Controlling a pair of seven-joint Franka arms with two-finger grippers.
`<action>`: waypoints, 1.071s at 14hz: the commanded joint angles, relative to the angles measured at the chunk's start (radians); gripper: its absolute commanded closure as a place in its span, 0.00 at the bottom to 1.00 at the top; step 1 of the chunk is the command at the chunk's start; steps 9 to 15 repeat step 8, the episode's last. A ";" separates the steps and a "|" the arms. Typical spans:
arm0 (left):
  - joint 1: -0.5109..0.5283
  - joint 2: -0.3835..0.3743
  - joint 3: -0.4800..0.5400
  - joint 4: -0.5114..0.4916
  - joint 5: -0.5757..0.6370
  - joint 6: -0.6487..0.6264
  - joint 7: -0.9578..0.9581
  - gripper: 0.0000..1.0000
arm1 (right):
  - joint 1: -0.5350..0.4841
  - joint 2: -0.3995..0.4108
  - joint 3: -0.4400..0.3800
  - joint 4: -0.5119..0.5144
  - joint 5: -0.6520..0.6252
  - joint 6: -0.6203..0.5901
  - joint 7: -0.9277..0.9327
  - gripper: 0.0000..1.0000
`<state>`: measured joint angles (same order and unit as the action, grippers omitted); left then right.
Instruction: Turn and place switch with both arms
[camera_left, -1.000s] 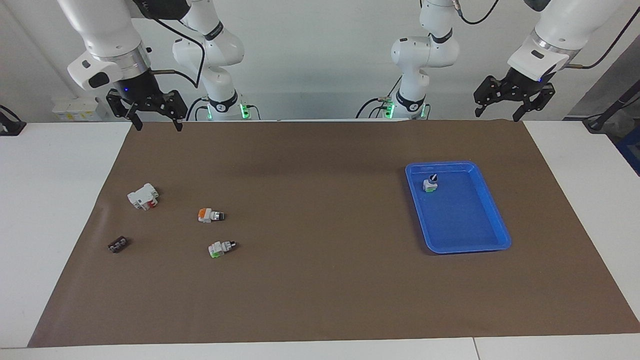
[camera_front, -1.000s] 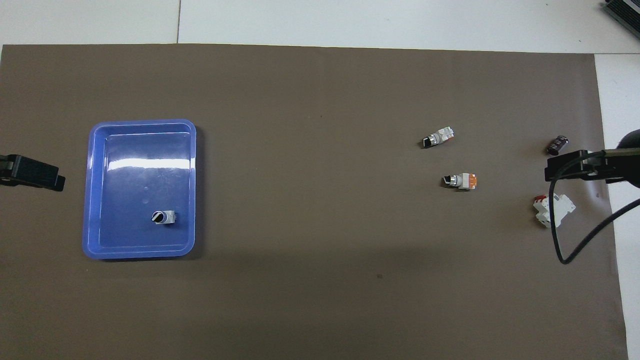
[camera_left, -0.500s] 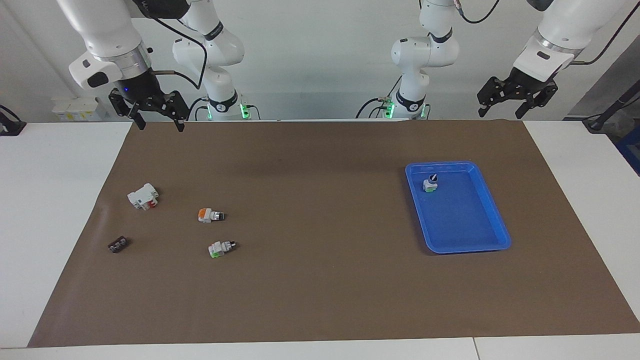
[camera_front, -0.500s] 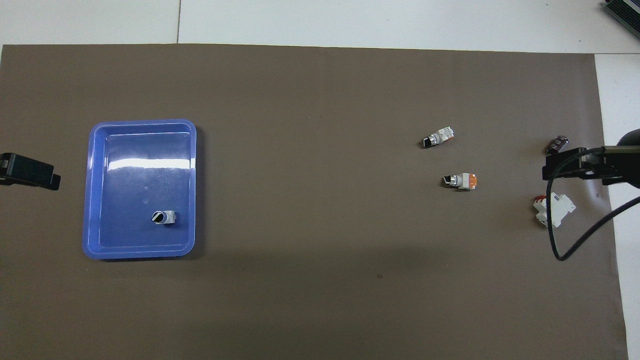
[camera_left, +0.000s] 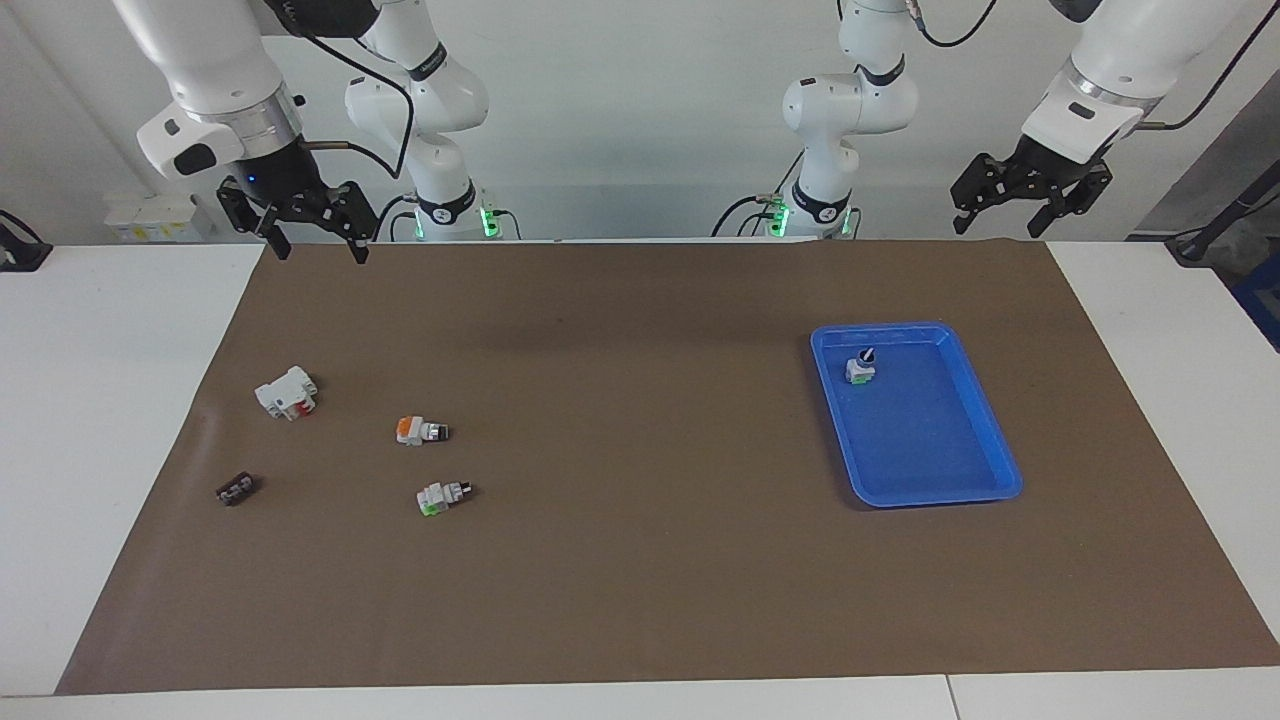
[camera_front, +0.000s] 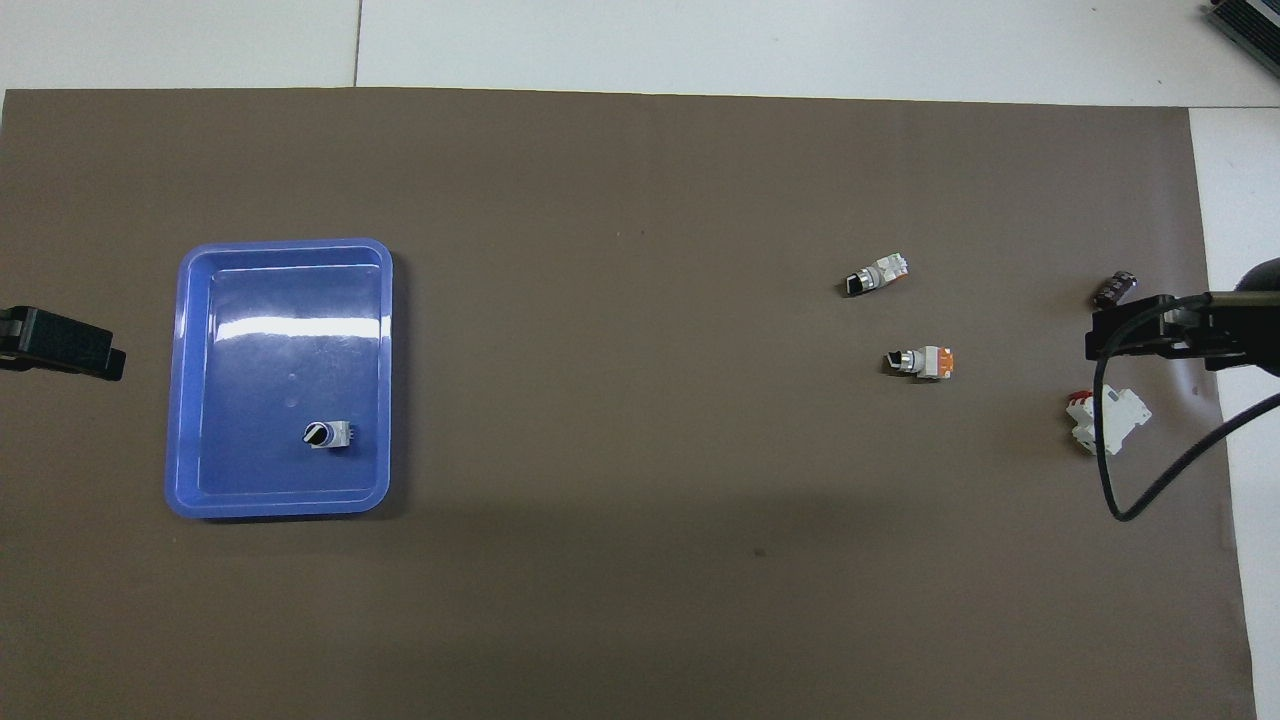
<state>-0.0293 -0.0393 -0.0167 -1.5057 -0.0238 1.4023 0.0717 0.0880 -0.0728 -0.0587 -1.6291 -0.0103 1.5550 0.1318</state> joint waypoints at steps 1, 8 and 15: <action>0.014 -0.022 -0.014 -0.028 0.019 0.017 -0.013 0.00 | -0.008 -0.016 0.000 -0.011 0.021 -0.003 0.008 0.00; 0.012 -0.024 -0.009 -0.031 0.019 0.009 -0.018 0.00 | -0.008 -0.016 0.000 -0.011 0.021 -0.003 0.009 0.00; 0.012 -0.024 -0.009 -0.031 0.019 0.009 -0.018 0.00 | -0.008 -0.016 0.000 -0.011 0.021 -0.003 0.009 0.00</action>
